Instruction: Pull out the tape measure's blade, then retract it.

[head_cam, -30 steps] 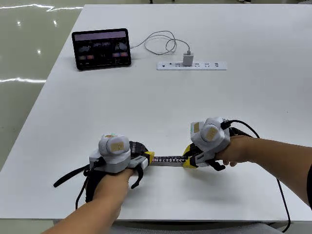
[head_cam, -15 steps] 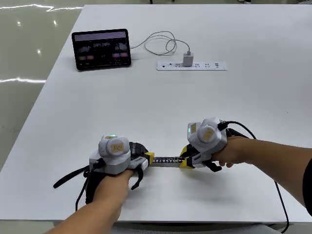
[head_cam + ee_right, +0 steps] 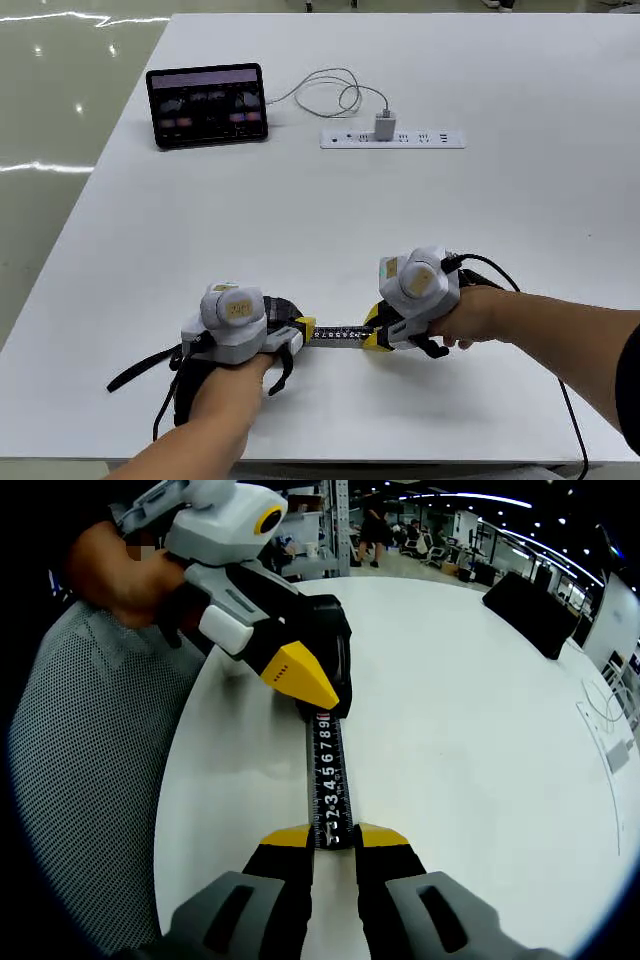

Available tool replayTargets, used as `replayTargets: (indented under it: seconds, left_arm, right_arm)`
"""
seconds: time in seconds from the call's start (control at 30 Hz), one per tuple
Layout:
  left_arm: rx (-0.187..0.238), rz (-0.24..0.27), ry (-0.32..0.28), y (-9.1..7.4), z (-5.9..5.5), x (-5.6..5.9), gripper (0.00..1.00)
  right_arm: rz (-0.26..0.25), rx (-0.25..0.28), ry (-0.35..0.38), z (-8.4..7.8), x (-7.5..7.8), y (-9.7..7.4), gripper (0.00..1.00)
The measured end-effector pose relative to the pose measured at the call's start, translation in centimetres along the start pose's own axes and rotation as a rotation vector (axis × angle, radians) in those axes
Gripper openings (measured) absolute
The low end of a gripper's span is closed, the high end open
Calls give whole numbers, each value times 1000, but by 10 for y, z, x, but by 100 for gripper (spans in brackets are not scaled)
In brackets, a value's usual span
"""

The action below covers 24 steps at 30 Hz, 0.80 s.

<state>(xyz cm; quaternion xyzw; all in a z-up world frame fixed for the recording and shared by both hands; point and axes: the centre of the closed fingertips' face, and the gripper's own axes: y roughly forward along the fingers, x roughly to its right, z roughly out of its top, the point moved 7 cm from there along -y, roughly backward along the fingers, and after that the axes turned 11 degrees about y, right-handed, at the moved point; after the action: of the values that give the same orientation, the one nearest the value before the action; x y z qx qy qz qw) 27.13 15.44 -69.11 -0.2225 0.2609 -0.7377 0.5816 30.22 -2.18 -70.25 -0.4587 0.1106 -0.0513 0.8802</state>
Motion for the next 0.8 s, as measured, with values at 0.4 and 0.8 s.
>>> replayTargets:
  seconds: [0.4, 0.8]
  left_arm:
    - [-1, -4, -8, 0, 0, -1, 63]
    - [-2, -5, -7, 0, 0, -1, 63]
  right_arm:
    - [1, 7, 0, 4, -1, 4, 11]
    - [11, 11, 6, 10, -2, 8, 11]
